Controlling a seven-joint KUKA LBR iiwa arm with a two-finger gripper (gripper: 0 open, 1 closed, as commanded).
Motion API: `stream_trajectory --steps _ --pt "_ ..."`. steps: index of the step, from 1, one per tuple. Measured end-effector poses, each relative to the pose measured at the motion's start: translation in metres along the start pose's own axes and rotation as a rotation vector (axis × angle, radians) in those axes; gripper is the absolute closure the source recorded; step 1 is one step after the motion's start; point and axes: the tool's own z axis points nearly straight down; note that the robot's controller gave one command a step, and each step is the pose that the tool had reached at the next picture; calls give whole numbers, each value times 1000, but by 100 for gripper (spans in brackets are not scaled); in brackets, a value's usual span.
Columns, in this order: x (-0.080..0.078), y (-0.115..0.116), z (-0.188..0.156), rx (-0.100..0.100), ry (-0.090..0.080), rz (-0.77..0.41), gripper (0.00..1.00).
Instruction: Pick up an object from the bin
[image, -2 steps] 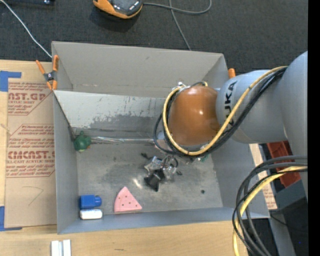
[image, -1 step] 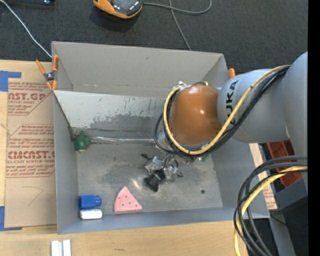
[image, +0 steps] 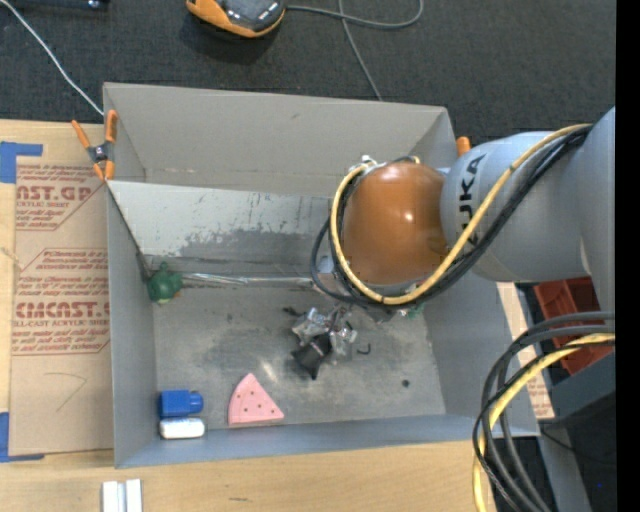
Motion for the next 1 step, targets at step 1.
stream_trajectory --steps 1 --pt "-1 -1 -11 3 -3 0 100"
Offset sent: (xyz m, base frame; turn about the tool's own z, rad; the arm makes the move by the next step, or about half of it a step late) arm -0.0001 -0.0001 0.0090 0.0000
